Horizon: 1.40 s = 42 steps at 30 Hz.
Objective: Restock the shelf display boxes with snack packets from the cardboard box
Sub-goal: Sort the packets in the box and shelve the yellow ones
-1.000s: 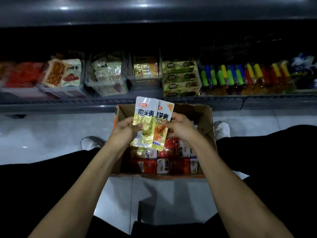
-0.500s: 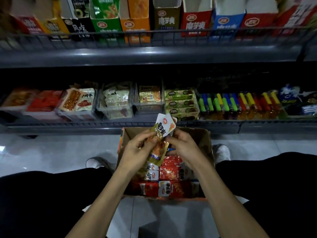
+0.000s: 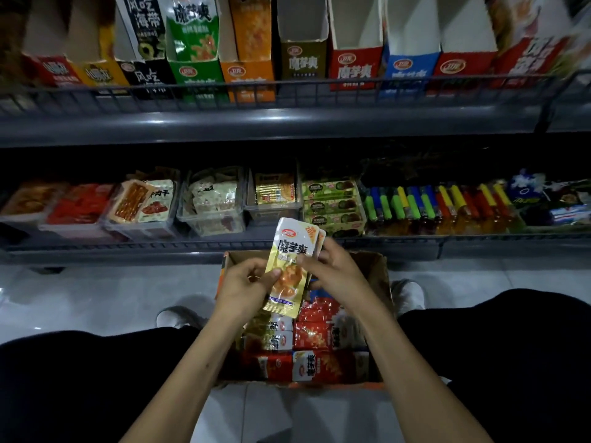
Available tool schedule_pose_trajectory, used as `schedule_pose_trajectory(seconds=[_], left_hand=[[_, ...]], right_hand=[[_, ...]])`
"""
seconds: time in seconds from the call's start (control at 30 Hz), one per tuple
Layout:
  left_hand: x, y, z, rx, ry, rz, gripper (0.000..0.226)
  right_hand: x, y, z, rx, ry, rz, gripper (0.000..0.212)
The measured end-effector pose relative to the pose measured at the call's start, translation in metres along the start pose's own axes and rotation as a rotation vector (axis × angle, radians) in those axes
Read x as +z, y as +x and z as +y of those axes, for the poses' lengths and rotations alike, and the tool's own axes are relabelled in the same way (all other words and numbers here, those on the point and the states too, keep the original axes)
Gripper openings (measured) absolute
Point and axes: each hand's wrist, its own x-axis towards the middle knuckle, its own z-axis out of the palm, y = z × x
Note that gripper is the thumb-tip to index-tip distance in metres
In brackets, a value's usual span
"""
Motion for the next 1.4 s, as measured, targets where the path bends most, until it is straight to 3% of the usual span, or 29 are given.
schedule_pose_trajectory(seconds=[0.13,0.3,0.47,0.63,0.7,0.77,0.87,1.03,1.23,1.4], left_hand=[[-0.005,0.004,0.033,0.130,0.038,-0.022,0.013],[-0.018,0.017,0.084,0.348,0.123,-0.091,0.008],[-0.040,0.038,0.146,0.718,0.335,0.063,0.006],[-0.050,0.064,0.214,0.904,0.559,0.153,0.023],[-0.047,0.080,0.240,0.879,0.743,0.209,0.041],[-0.047,0.092,0.262,0.732,1.004,0.283,0.059],[-0.049,0.111,0.289,0.504,1.188,0.205,0.069],[-0.053,0.131,0.303,0.362,1.120,-0.110,0.050],[-0.075,0.127,0.292,0.458,1.163,-0.207,0.042],[-0.083,0.132,0.286,0.473,1.082,-0.255,0.042]], right_hand=[[-0.004,0.002,-0.029,-0.139,-0.114,0.032,0.050],[-0.024,0.004,-0.083,-0.279,-0.247,0.125,0.049],[-0.051,0.000,-0.139,-0.369,-0.250,0.265,0.042],[-0.063,0.001,-0.187,-0.427,-0.230,0.357,0.039],[-0.065,0.005,-0.207,-0.454,-0.262,0.373,0.035],[-0.065,0.010,-0.223,-0.479,-0.285,0.371,0.031],[-0.064,0.016,-0.244,-0.497,-0.308,0.372,0.029],[-0.066,0.025,-0.274,-0.548,-0.354,0.411,0.028],[-0.055,0.047,-0.311,-0.645,-0.314,0.440,0.035],[-0.023,0.087,-0.341,-0.783,-0.422,0.424,0.041]])
